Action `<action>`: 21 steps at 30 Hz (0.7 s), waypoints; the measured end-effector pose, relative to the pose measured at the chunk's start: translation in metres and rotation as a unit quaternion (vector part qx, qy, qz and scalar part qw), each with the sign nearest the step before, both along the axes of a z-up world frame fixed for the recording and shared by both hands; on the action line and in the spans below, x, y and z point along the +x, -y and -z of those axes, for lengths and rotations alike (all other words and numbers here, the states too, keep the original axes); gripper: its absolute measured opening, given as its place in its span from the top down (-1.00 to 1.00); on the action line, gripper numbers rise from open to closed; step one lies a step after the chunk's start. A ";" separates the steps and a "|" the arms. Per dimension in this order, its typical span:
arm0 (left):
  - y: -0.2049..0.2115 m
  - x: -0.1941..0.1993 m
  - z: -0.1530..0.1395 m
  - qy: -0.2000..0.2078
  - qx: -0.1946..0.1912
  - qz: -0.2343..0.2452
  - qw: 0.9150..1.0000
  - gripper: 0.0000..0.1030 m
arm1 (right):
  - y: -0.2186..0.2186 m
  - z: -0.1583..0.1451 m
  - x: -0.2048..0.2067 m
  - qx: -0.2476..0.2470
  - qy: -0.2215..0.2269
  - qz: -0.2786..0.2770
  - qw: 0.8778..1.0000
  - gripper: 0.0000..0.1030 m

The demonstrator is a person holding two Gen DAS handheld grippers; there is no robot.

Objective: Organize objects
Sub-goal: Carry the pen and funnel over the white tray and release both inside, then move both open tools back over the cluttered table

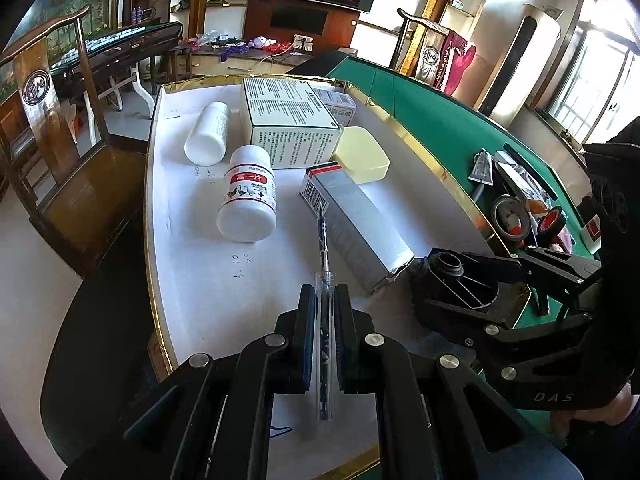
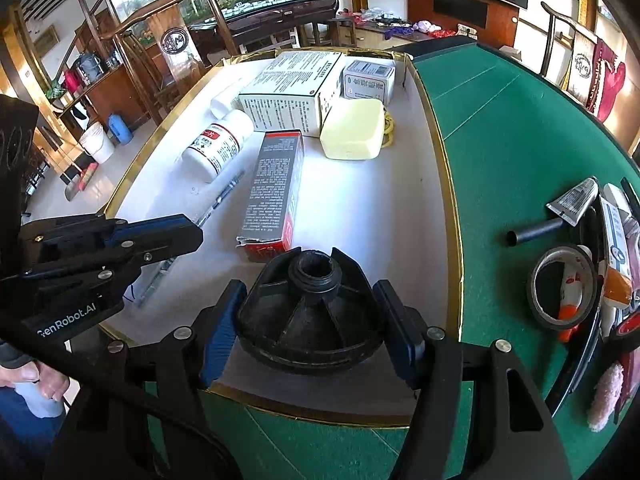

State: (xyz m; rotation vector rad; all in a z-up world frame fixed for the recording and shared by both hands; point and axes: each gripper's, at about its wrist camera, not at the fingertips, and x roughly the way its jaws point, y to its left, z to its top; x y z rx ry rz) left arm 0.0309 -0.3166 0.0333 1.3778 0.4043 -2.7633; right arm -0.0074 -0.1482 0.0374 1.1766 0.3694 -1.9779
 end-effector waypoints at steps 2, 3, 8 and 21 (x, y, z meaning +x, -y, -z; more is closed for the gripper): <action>0.000 0.000 0.000 0.001 -0.001 0.000 1.000 0.87 | -0.001 0.000 0.000 0.000 0.005 0.002 1.000 -0.27; 0.000 0.000 0.000 0.002 0.000 -0.001 1.000 0.87 | -0.002 -0.001 0.000 0.000 0.008 0.002 1.000 -0.27; -0.001 0.001 0.001 0.006 0.000 -0.001 1.000 0.86 | -0.005 -0.002 -0.001 -0.007 0.022 0.009 1.000 -0.29; -0.015 0.013 -0.030 -0.022 -0.004 0.017 1.000 0.76 | -0.082 -0.048 -0.008 -0.099 0.022 0.063 0.993 -0.38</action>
